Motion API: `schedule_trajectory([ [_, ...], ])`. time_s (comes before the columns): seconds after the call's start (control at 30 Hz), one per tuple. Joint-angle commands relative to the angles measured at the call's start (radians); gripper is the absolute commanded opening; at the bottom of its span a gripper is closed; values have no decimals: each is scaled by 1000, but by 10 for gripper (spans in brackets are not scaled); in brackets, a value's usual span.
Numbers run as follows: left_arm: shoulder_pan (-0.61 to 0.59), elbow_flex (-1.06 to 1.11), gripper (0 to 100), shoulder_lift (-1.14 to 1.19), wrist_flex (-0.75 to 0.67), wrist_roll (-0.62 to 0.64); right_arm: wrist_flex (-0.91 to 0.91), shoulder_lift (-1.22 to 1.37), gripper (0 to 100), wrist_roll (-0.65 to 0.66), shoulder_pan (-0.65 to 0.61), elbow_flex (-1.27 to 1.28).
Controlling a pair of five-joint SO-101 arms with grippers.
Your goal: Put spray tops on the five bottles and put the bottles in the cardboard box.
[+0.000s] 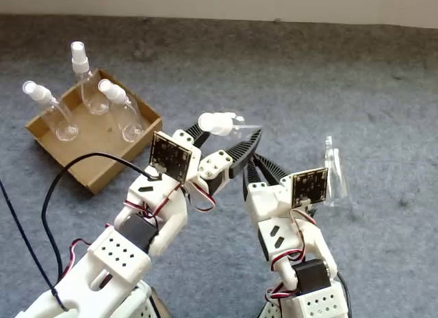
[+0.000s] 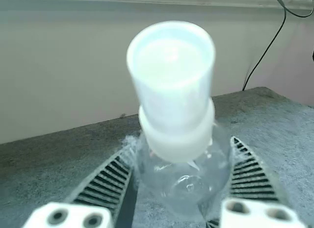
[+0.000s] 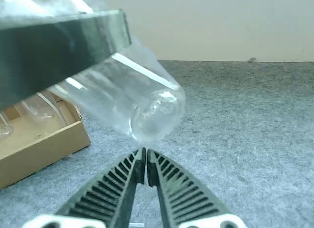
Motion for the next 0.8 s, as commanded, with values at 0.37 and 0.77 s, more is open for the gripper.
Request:
schedule_trajectory([
  [0.37,-197,-177,140,-7,247,3,50,-12,9,9,13,153],
  [0.77,-414,-499,140,-8,838,3,50,-10,9,9,13,153],
])
